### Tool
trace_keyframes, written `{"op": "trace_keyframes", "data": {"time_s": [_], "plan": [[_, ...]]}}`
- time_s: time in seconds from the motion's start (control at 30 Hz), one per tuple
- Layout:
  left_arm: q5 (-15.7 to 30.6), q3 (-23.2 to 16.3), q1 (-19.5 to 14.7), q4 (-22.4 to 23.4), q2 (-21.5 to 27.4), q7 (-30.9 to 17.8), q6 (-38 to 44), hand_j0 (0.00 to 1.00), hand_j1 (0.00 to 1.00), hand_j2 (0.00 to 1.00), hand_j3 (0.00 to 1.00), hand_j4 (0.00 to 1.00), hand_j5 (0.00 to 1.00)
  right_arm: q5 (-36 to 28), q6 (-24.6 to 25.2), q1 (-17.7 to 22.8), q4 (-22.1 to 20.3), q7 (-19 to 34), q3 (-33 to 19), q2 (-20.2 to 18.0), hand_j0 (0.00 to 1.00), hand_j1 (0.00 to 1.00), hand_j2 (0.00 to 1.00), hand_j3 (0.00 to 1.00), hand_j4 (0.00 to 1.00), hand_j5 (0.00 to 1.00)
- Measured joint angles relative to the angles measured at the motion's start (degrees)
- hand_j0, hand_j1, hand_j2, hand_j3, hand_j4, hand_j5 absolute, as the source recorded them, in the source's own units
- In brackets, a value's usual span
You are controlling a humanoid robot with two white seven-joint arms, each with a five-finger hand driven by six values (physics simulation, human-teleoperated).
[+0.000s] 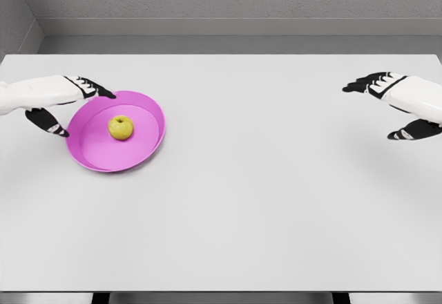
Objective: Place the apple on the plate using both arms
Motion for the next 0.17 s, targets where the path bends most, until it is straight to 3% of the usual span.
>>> {"op": "trace_keyframes", "data": {"time_s": [0.17], "plan": [[0.1,1.5,0.3,0.1,0.0,0.0,0.0,1.00,1.00,1.00,1.00,1.00,1.00,0.0,0.0,0.2,0.1,0.0,-0.6,0.0,1.00,1.00,1.00,1.00,1.00,1.00]]}}
